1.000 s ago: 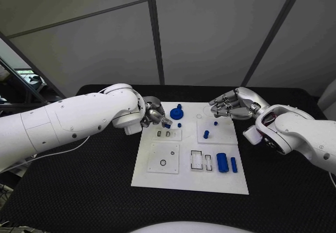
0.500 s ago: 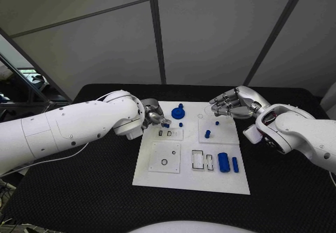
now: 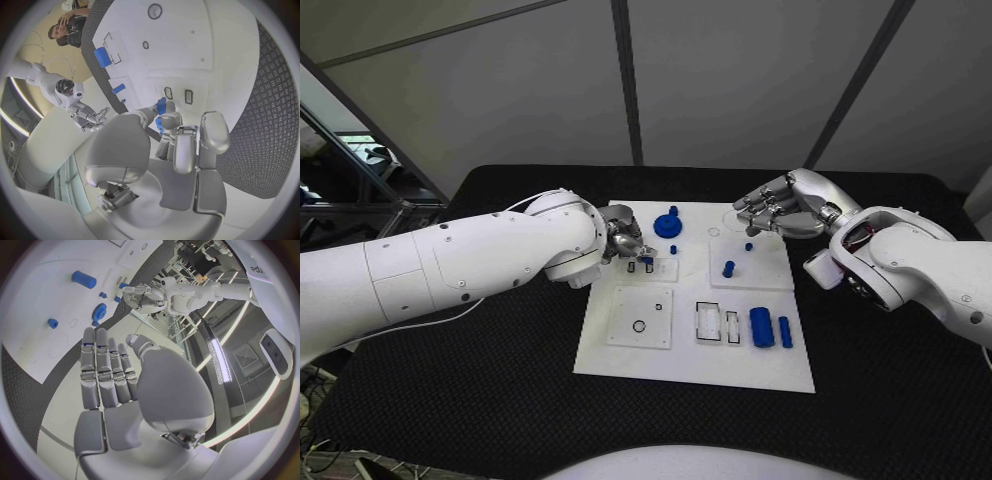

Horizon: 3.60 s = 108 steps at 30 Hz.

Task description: Assemble the parts on the task board

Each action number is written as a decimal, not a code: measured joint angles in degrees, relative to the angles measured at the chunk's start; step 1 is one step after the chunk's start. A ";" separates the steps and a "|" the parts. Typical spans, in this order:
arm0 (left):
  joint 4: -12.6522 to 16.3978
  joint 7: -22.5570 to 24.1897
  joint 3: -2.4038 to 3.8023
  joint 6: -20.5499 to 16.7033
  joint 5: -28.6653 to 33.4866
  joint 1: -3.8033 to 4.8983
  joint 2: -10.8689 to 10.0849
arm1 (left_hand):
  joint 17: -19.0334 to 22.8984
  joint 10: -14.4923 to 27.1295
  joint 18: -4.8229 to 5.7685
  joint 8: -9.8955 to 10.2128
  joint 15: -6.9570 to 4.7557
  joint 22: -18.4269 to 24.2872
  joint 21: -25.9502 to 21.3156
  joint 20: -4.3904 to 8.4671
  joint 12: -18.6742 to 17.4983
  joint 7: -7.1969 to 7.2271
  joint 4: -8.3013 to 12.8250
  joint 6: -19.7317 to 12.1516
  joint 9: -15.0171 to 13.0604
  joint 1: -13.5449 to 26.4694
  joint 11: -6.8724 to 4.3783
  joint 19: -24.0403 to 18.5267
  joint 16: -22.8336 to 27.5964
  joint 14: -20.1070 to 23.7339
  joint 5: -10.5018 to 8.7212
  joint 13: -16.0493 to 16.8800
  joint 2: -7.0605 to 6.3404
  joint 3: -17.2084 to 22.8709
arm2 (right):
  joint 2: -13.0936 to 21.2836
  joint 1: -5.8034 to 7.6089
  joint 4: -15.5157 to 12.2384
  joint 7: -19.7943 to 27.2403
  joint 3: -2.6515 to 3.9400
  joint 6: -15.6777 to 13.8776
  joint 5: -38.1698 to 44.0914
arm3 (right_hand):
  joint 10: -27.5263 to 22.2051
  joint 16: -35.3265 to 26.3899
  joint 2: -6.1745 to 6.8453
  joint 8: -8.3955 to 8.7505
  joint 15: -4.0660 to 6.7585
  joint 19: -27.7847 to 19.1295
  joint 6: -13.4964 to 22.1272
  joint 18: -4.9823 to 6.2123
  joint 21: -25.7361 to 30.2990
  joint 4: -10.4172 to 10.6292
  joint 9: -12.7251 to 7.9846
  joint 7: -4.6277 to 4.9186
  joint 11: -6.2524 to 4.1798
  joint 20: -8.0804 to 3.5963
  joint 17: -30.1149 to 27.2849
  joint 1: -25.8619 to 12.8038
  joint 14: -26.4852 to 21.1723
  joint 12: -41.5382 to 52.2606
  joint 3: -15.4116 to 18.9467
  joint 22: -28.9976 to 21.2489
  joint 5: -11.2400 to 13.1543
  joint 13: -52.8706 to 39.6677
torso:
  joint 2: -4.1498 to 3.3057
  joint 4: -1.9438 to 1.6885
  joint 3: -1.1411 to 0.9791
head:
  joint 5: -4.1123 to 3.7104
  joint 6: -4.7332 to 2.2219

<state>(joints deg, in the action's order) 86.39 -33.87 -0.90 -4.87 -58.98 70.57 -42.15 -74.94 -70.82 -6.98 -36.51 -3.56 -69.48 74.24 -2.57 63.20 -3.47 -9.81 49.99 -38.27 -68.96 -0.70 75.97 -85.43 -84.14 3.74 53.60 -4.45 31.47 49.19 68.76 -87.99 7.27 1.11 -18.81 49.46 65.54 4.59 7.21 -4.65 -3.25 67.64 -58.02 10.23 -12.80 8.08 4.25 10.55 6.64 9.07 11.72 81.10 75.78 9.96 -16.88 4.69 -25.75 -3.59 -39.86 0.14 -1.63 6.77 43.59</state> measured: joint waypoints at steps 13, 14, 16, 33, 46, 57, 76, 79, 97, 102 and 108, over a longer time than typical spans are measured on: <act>-0.36 -0.43 -0.36 1.99 -1.81 0.02 0.91 | 0.00 -0.40 2.70 -1.00 -0.23 -0.81 0.55 0.09 0.00 -0.01 0.33 0.00 -0.99 1.37 -0.04 0.51 -0.43 0.19 2.01 -0.23 -1.37 2.69 | -0.10 0.11 0.04 -0.76 0.01 -0.47 2.20 | 0.40 0.05 0.31 0.00 0.40 0.78 -0.39 0.00 0.00 0.00 -0.01 -0.01 0.00 -0.39 -0.63 -0.74 1.01 -0.76 -0.31 -0.10 0.00 0.00 | -0.04 0.01 0.03 | -0.02 0.48; -0.42 -0.47 -0.37 2.14 -1.95 0.02 1.00 | 0.00 -0.42 3.96 -1.01 -0.23 -0.87 0.55 0.10 0.00 -0.01 0.24 0.00 -1.12 1.65 -0.06 0.51 -0.43 0.19 2.01 -0.27 -1.65 2.85 | -0.12 0.11 0.05 -0.82 0.01 -0.51 2.30 | 0.40 0.05 0.31 0.00 0.40 0.78 -0.39 0.00 0.00 0.04 -0.01 -0.01 0.00 -0.38 -0.63 -0.74 1.01 -0.76 -0.36 -0.11 0.00 0.00 | -0.04 0.01 0.04 | -0.02 0.50; -0.45 -0.52 -0.40 2.33 -2.14 0.02 1.09 | 0.00 -0.49 3.90 -1.01 -0.23 -0.87 0.55 0.09 0.00 0.02 0.42 -0.03 -1.17 1.65 -0.13 0.51 -0.43 0.19 2.01 -0.30 -1.65 3.10 | -0.17 0.11 0.06 -0.91 0.01 -0.57 2.43 | 0.60 -0.29 0.31 0.00 0.40 0.78 -0.40 0.00 0.00 0.16 -0.01 -0.01 0.21 -0.39 -0.70 -0.74 1.01 -1.01 -0.48 -0.11 0.00 0.00 | -0.04 0.01 0.04 | 0.04 0.56; -0.36 -1.02 -0.46 4.02 -3.74 0.04 1.09 | 0.00 -0.59 0.42 -1.53 -0.23 -1.28 0.55 0.31 0.00 0.21 0.65 -0.24 -1.53 2.06 -0.22 0.72 -0.43 0.19 2.42 -0.37 -2.06 3.80 | -0.51 0.12 0.28 -1.40 0.01 -0.64 2.86 | 0.60 -0.29 0.31 0.00 0.40 0.78 -0.40 0.00 0.00 0.16 -0.02 -0.01 0.21 -0.38 -0.77 -0.74 1.01 -1.00 -0.48 -0.18 0.00 -0.01 | -0.03 -0.02 0.07 | 0.21 0.92; -0.43 -1.22 -0.42 4.89 -4.18 0.08 1.16 | 0.00 -0.60 2.58 -1.49 -0.23 -1.27 0.55 0.31 -0.01 0.20 0.82 -0.24 -1.52 2.49 -0.22 0.71 -0.43 0.19 2.42 -0.37 -2.48 3.97 | -0.46 0.12 0.30 -1.55 0.01 -0.62 2.93 | 0.60 -0.29 0.54 0.00 0.40 0.78 -0.40 0.00 0.00 0.16 -0.03 0.00 0.21 -0.38 -0.82 -0.97 1.00 -1.12 -0.47 -0.19 -0.09 -0.01 | -0.03 -0.01 0.04 | 0.35 1.08; -0.88 -1.33 -0.35 5.81 -4.46 0.20 1.68 | 0.00 -0.60 2.59 -1.77 -0.23 -1.27 0.54 0.30 -0.01 0.19 1.05 -0.24 -1.61 2.72 -0.22 0.71 -0.43 0.19 2.66 -0.36 -2.71 4.51 | -0.50 0.12 0.29 -1.68 0.01 -0.60 2.95 | 0.59 -0.29 0.54 0.01 0.40 0.77 -0.40 0.00 0.00 0.16 -0.03 0.00 0.21 -0.38 -0.88 -0.97 1.00 -1.22 -0.47 -0.24 -0.23 -0.01 | -0.09 0.04 0.03 | 0.24 1.29; -1.93 -1.89 -0.28 8.08 -4.88 0.45 2.59 | 0.00 -1.24 2.60 -2.16 -0.29 -2.14 1.29 0.42 0.70 0.38 1.50 0.02 -1.95 3.41 -0.21 1.24 -1.01 0.12 3.17 0.16 -3.38 5.49 | -0.40 0.12 0.20 -1.95 0.01 -0.58 2.97 | 0.59 -0.50 0.55 0.01 0.40 0.77 -0.39 0.00 0.22 0.16 -0.05 0.00 0.21 -0.38 -0.99 -0.98 1.00 -1.33 -0.47 -0.29 -0.22 -0.01 | -0.06 0.05 0.02 | -0.03 1.79; -2.22 -1.96 -0.28 8.35 -4.90 0.47 2.77 | 0.00 -1.60 2.60 -2.59 -0.56 -2.69 1.69 0.41 1.33 0.63 1.42 0.40 -2.10 4.26 -0.23 1.64 -1.43 0.09 3.77 0.65 -3.14 5.76 | -0.36 0.13 0.20 -2.00 0.01 -0.58 2.97 | 0.59 -0.50 0.77 0.01 0.40 0.77 -0.39 0.00 0.22 0.16 -0.09 0.00 0.21 -0.38 -1.04 -1.20 1.00 -1.54 -0.47 -0.29 -0.22 -0.01 | -0.05 0.05 0.02 | -0.10 1.86; -3.91 -2.09 -0.23 9.62 -4.86 0.68 4.03 | 0.00 -4.27 2.60 -3.71 -1.28 -5.47 3.88 1.30 3.81 2.15 4.87 2.35 -2.88 10.01 -1.25 3.82 -1.77 0.21 3.76 3.37 -2.59 9.75 | -0.28 0.14 0.16 -2.19 0.01 -0.59 2.97 | 0.59 -0.79 0.86 0.27 0.04 0.75 -0.18 0.00 0.89 0.13 -0.16 0.21 0.21 -0.36 -1.49 -1.29 0.64 -2.02 -0.72 -0.59 -0.21 -0.01 | -0.05 0.00 0.07 | -0.37 2.07; -4.16 -2.10 -0.23 9.82 -4.84 0.68 4.15 | 0.00 -4.48 2.60 -3.97 -1.48 -5.47 4.45 1.42 4.42 2.27 6.28 2.67 -2.85 11.65 -1.45 4.29 -1.77 0.01 3.72 4.13 -2.77 11.16 | -0.21 0.14 0.16 -2.30 0.01 -0.59 2.97 | 0.59 -0.79 0.84 0.50 -0.04 0.55 -0.08 0.00 1.01 0.19 -0.16 0.31 0.21 -0.16 -1.69 -1.87 0.57 -2.22 -0.78 -0.65 -0.21 -0.01 | -0.05 0.00 0.07 | -0.51 2.11; -4.37 -2.15 -0.23 9.91 -4.81 0.69 4.29 | 0.00 -4.99 2.61 -4.00 -1.67 -5.47 4.88 1.53 5.07 2.26 6.89 3.07 -2.83 12.77 -1.56 4.80 -1.77 0.19 3.70 4.95 -2.45 11.44 | -0.08 0.14 0.11 -2.39 0.01 -0.59 2.98 | 0.59 -0.79 0.84 0.50 -0.23 0.55 -0.08 0.00 1.08 0.19 -0.21 0.31 0.21 -0.16 -1.77 -1.87 0.37 -2.22 -0.78 -0.70 -0.21 -0.01 | -0.04 0.00 0.07 | -0.63 2.13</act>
<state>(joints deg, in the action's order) 82.02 -36.02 -1.12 5.04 -63.79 71.25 -37.86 -74.94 -75.81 -4.38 -40.50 -5.22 -74.94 79.12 -1.03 68.26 -1.21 -2.92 53.06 -41.10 -56.19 -2.25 80.77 -87.21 -83.95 7.44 58.55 -6.90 42.90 49.11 68.90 -87.88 4.88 1.12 -19.41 52.43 66.13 3.80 8.05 -4.15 -3.49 68.19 -58.10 10.24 -11.72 8.26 4.04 10.86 6.86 8.91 9.95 79.23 76.16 7.74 -17.66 3.99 -25.96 -3.60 -39.90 0.14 -1.56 6.14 45.71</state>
